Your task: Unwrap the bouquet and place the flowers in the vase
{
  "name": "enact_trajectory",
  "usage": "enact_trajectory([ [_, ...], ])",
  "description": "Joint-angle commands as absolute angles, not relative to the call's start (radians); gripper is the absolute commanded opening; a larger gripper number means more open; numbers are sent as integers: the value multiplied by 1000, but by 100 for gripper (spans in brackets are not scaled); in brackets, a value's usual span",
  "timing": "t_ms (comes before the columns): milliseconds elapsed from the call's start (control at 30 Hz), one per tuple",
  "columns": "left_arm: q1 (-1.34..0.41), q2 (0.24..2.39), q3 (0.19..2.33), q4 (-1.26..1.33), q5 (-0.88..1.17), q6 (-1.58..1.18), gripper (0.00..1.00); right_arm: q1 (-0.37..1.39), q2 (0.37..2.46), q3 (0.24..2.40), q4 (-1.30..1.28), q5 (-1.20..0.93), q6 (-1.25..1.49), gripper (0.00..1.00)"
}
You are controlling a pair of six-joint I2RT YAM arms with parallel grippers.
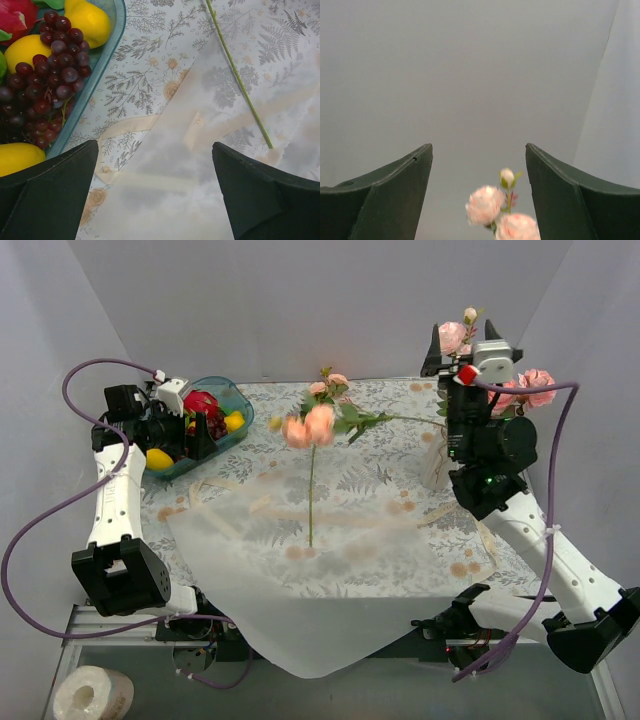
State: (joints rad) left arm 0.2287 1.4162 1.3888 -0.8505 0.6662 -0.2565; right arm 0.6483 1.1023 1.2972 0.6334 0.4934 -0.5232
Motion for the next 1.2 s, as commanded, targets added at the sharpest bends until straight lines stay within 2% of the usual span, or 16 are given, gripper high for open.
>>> enact_trajectory([
  [0, 227, 1347, 1385, -856, 669, -230, 98, 634, 1086, 1120, 681, 656, -605, 80],
  [167, 227, 1333, 1374, -859, 658, -216, 98, 604, 1069, 1080, 658, 678, -546, 78],
  [433, 227, 1336, 1378, -862, 669, -224, 98, 603, 1029, 1112, 601, 586, -493, 77],
  [633, 229, 1335, 1381, -864, 661, -222, 98, 597, 936, 1149, 438, 316, -443, 80],
  [800, 227, 1335, 1390, -867, 661, -218, 98, 595, 868, 1224, 122, 117, -393, 82],
  [867, 229, 1338, 1394, -868, 663, -218, 98, 597, 844, 1218, 71, 81, -367, 76],
  [967, 229, 1341, 1401, -873, 666, -218, 98, 597, 802, 1186, 20, -23, -356, 49],
  [1000, 227, 1342, 1399, -873, 667, -218, 98, 597, 793, 1184, 6, -67, -353, 28],
  [1033, 229, 1342, 1401, -874, 666, -218, 98, 597, 795, 1181, -42, -86, -350, 20],
  [1100, 227, 1341, 1407, -877, 667, -218, 98, 597, 798, 1161, -81, -132, -339, 10],
  [1167, 227, 1342, 1411, -884, 667, -219, 98, 598, 787, 1119, -81, -150, -330, 10],
])
